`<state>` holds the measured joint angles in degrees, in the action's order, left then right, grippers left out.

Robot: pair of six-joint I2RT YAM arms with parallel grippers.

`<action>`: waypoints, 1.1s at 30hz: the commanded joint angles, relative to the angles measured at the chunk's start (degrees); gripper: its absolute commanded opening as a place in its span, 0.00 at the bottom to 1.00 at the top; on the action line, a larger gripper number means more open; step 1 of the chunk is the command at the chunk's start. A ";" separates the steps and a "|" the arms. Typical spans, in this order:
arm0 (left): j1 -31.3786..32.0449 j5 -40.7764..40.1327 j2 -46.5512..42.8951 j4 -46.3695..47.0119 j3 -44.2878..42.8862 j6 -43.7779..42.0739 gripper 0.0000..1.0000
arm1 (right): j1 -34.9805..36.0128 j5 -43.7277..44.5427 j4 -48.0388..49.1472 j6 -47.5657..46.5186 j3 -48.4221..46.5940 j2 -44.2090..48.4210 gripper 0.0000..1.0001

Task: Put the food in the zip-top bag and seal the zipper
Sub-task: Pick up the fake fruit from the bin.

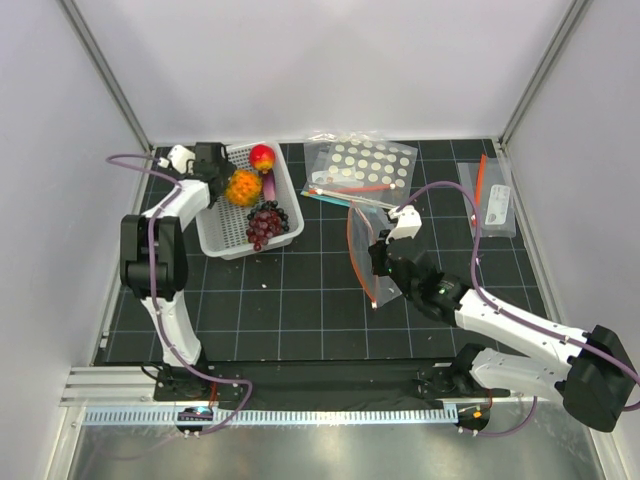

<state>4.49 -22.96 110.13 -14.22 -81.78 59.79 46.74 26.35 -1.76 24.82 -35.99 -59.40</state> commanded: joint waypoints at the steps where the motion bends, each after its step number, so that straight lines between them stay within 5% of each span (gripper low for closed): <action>1: -1.50 0.62 3.60 4.79 -2.33 -0.55 0.85 | -0.33 0.11 2.20 1.02 -0.66 -0.10 0.01; 2: -2.11 1.77 4.30 6.21 -2.33 -2.12 0.65 | -0.33 0.11 2.20 1.02 -0.66 -0.11 0.01; 11: -3.09 10.73 1.16 17.63 2.84 -4.42 0.00 | -0.33 -0.07 2.11 1.37 -0.75 0.42 0.01; 33: 5.35 20.94 -33.38 18.52 15.50 2.87 0.00 | -1.92 1.78 4.57 -0.91 -0.04 -1.60 0.01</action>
<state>8.54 -5.21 80.51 2.59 -68.82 59.77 45.56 28.42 -0.71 24.36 -35.33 -61.39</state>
